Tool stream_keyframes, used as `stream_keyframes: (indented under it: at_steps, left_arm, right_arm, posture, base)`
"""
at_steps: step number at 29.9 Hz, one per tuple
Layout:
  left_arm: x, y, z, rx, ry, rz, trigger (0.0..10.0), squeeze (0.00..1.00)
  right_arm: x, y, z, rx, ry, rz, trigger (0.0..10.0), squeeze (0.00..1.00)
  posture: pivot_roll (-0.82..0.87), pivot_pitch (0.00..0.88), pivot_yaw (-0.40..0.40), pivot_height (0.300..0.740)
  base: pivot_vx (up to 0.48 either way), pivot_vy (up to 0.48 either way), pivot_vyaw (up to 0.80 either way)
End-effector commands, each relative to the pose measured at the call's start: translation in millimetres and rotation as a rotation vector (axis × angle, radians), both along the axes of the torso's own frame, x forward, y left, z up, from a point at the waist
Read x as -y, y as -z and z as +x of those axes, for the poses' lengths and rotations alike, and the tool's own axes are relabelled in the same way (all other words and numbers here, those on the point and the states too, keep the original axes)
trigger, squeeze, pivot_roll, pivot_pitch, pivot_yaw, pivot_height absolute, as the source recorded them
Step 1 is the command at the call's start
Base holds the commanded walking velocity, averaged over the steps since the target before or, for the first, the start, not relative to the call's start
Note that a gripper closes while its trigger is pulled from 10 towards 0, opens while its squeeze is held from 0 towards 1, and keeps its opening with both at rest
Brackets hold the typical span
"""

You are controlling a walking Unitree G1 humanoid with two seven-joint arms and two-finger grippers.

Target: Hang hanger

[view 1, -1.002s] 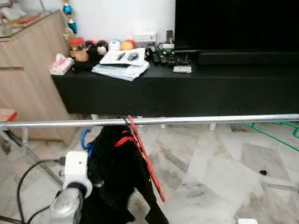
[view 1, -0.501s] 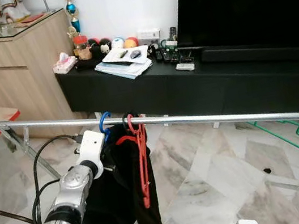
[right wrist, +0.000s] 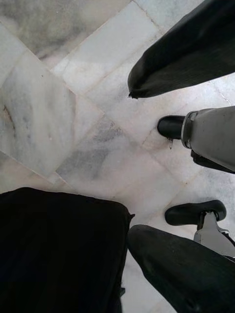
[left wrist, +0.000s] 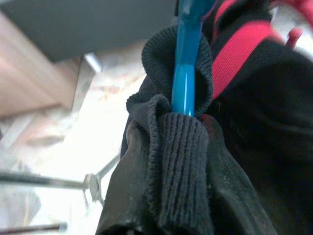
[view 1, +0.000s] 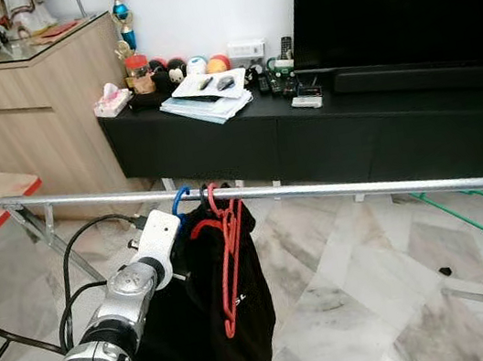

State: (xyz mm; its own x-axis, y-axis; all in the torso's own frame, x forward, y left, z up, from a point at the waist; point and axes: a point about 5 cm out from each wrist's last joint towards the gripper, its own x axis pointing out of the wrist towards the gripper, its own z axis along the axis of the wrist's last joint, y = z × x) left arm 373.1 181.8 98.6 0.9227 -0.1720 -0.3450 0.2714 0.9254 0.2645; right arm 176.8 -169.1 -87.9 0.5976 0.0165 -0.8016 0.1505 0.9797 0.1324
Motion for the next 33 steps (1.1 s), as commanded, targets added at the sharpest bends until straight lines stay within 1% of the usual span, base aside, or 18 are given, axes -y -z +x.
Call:
stream_keyframes:
  at_steps: [1,8,9,10,12,13,16,21,25,26,31,33]
  left_arm:
    - [4.1,-13.1,7.8,0.024,0.008,0.02,10.0,0.0]
    - [8.7,-11.1,8.6,-0.016,0.014,0.056,10.0,0.0]
    - [9.3,-11.9,9.1,-0.011,0.012,0.052,10.0,0.0]
    - [11.6,-14.9,10.6,0.003,0.011,0.027,10.0,0.0]
    - [15.6,-23.8,14.3,0.052,0.017,-0.006,10.0,0.0]
    - [16.3,-25.4,15.0,0.06,0.018,-0.015,10.0,0.0]
    - [15.7,-31.0,17.5,0.08,0.006,-0.013,10.0,0.0]
    - [13.6,-34.4,19.2,0.083,-0.008,-0.006,10.0,0.0]
    - [9.6,-31.7,19.3,0.046,-0.043,0.037,10.0,0.0]
    - [8.3,-29.8,18.9,0.028,-0.054,0.066,10.0,0.0]
    - [9.1,-29.1,19.2,0.016,-0.073,0.076,10.0,0.0]
    - [9.8,-26.5,18.5,-0.005,-0.09,0.082,10.0,0.0]
  right_arm:
    - [-0.3,-0.2,-0.2,0.01,0.016,0.004,10.0,0.0]
    - [-0.6,-0.4,0.4,0.01,0.017,0.005,10.0,0.0]
    - [-0.6,-0.5,0.5,0.011,0.018,0.006,10.0,0.0]
    - [-0.8,-0.5,0.6,0.012,0.02,0.006,10.0,0.0]
    - [-1.2,-0.3,0.2,0.012,0.025,0.006,10.0,0.0]
    - [-1.3,-0.3,0.0,0.012,0.026,0.006,10.0,0.0]
    - [-1.9,0.1,-0.8,0.011,0.026,0.007,10.0,0.0]
    - [-2.4,0.7,-2.1,0.008,0.026,0.009,10.0,0.0]
    - [-2.0,1.6,-4.4,0.006,0.03,0.009,10.0,0.0]
    - [-1.8,1.9,-5.3,0.006,0.031,0.008,10.0,0.0]
    - [-0.1,3.0,-8.2,0.001,0.037,0.004,10.0,0.0]
    - [2.2,3.9,-10.9,-0.004,0.039,-0.002,10.0,0.0]
  posture:
    - [0.07,0.0,0.053,0.74]
    - [0.06,0.0,0.054,0.74]
    - [0.06,0.0,0.056,0.74]
    - [0.06,0.0,0.058,0.74]
    - [0.06,0.0,0.061,0.74]
    - [0.06,0.0,0.061,0.74]
    - [0.06,0.0,0.063,0.74]
    - [0.05,0.0,0.065,0.74]
    - [0.04,0.003,0.071,0.74]
    - [0.03,0.007,0.072,0.74]
    - [0.02,0.023,0.071,0.74]
    - [0.01,0.032,0.066,0.74]
  base:
    - [0.0,0.0,0.0]
    - [0.0,0.0,0.0]
    - [0.0,0.0,0.0]
    - [0.0,0.0,0.0]
    - [0.0,0.0,0.0]
    - [0.0,0.0,0.0]
    - [0.0,0.0,0.0]
    - [0.0,0.0,0.0]
    - [0.0,0.0,0.0]
    - [0.0,0.0,0.0]
    - [0.0,0.0,0.0]
    - [0.0,0.0,0.0]
